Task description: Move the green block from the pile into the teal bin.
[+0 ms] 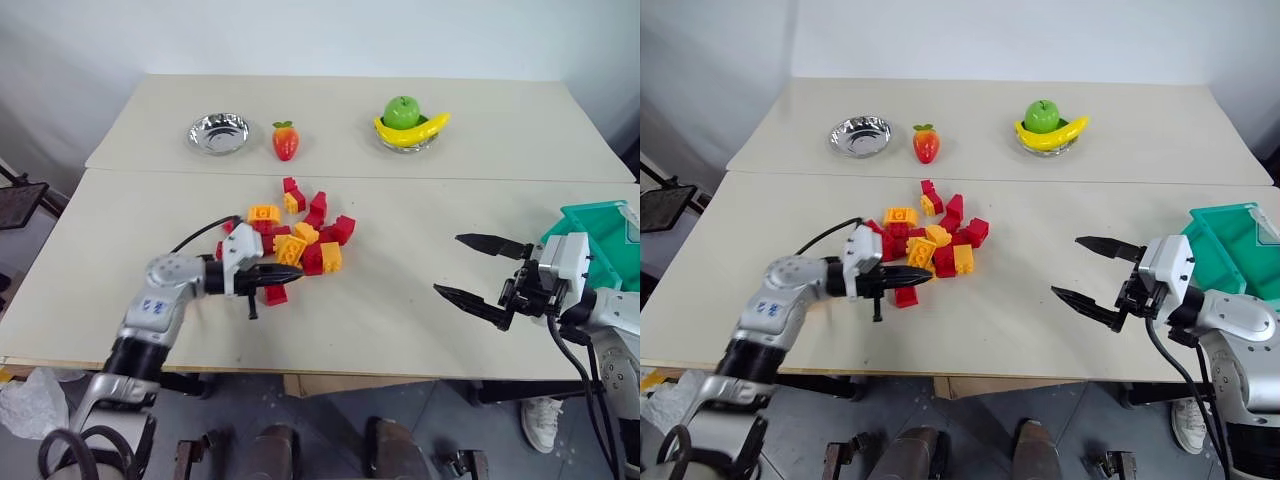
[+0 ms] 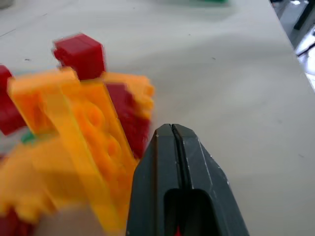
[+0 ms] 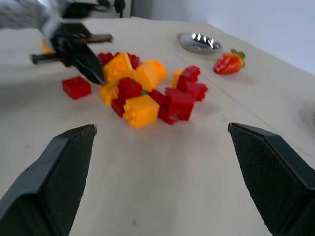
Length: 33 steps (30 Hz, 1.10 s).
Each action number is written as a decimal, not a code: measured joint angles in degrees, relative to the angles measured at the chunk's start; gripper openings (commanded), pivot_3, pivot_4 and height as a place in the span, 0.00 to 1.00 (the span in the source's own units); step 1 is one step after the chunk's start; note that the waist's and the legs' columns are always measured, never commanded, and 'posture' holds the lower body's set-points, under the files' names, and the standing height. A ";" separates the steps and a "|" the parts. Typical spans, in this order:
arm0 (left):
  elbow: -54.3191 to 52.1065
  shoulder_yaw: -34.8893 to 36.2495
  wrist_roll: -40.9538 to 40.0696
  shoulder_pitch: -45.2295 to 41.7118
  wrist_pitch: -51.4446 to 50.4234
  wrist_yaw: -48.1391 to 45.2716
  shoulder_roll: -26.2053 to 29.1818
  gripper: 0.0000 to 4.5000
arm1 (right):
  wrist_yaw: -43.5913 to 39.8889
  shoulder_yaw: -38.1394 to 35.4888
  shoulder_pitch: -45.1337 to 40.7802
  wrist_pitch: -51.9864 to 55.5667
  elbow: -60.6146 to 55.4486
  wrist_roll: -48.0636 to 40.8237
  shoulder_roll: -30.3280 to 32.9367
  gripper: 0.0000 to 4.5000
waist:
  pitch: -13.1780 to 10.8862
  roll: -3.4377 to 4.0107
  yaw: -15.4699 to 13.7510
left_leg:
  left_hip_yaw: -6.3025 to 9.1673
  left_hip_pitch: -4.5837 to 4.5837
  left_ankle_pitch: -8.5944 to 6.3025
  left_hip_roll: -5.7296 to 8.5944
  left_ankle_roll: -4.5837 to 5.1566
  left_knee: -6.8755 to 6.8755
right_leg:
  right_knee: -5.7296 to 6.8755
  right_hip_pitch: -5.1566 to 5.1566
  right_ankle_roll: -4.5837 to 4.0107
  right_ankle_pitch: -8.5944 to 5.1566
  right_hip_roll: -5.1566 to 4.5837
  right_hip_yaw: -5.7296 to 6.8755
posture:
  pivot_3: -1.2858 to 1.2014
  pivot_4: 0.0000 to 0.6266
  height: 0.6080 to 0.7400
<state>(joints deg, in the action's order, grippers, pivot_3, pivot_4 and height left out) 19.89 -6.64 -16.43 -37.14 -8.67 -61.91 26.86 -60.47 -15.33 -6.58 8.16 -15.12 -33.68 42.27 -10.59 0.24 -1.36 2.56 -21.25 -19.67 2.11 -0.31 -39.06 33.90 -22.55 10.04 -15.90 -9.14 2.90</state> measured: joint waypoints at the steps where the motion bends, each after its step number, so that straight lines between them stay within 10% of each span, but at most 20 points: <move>1: 1.89 0.17 0.22 -1.47 0.06 1.11 -0.92 0.00 | 0.20 0.28 -0.02 0.35 -0.57 -0.05 -0.17 1.00 | 0.00 0.00 0.00 | 0.00 0.00 0.00 0.00 0.00 0.00 | 0.00 0.00 0.00 0.00 0.00 0.00 | 0.52 0.24 1.00; 15: 18.99 7.90 3.52 -9.81 8.11 13.88 -3.07 0.00 | 2.56 1.55 0.71 0.76 -0.85 0.55 -1.74 1.00 | -0.03 -0.05 0.03 | -0.01 0.00 0.00 0.01 0.00 -0.02 | 0.01 -0.01 0.03 0.01 -0.01 0.01 | 0.52 0.24 1.00; 33: -5.82 2.27 0.84 6.31 6.33 -2.59 0.84 0.00 | 2.77 1.72 2.82 0.72 -2.39 0.50 -2.51 1.00 | -0.03 -0.04 0.27 | 0.02 -0.01 0.00 -0.03 0.00 -0.01 | 0.01 -0.02 0.02 0.01 -0.01 -0.02 | 0.52 0.24 1.00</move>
<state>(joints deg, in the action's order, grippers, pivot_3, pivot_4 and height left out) 14.06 -4.37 -15.59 -30.83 -2.34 -64.50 27.70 -57.70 -13.62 -3.76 8.89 -17.51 -33.18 39.76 -10.62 0.20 -1.09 2.58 -21.26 -19.67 2.07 -0.30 -39.07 33.90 -22.57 10.06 -15.89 -9.14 2.89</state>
